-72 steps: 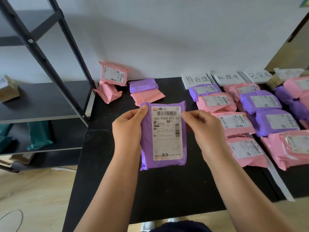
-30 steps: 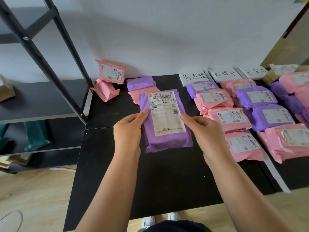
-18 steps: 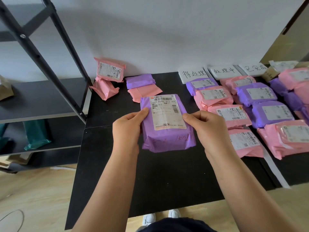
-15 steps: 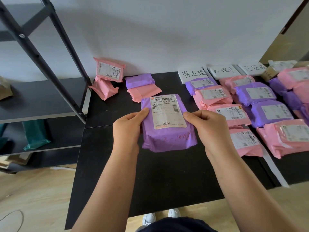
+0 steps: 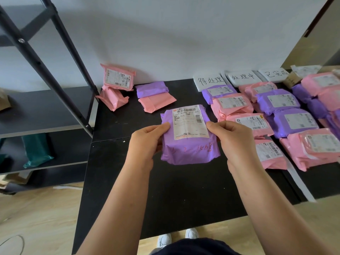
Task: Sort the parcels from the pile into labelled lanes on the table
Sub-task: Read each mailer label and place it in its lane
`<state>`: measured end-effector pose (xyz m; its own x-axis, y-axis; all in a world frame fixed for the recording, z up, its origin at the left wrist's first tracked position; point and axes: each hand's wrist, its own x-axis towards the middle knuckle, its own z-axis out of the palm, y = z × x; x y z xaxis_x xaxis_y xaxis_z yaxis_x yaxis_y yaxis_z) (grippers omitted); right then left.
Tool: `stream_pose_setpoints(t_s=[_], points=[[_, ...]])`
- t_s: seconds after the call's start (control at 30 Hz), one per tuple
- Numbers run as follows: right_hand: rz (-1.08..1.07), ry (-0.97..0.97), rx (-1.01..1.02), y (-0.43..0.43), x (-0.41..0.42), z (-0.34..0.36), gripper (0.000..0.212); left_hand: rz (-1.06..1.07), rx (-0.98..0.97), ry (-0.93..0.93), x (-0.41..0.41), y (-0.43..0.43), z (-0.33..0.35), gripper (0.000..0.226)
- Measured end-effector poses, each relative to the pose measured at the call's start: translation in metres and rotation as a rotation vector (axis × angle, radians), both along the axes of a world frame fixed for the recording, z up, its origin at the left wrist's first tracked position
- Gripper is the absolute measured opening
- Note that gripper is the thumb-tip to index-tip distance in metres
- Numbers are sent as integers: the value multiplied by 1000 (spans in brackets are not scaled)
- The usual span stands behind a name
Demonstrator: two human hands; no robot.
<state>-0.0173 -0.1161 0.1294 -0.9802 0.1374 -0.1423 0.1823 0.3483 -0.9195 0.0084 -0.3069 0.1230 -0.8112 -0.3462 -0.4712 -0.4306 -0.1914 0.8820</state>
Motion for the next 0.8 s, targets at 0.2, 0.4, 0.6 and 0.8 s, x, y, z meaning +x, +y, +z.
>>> stream_pose_setpoints(t_s=[0.2,0.4,0.6,0.8], points=[[57,39,146,-2,1,-3,16,-16,-54,8,-2,1,-3,12],[43,1,118,1,6,-12,19,-78,-79,37,-4,4,-11,8],[-94,114,159,3,14,-12,39,-201,-215,41,-7,9,-13,5],[-118,170,342,6,22,-15,47,-350,-343,58,-10,12,-15,8]])
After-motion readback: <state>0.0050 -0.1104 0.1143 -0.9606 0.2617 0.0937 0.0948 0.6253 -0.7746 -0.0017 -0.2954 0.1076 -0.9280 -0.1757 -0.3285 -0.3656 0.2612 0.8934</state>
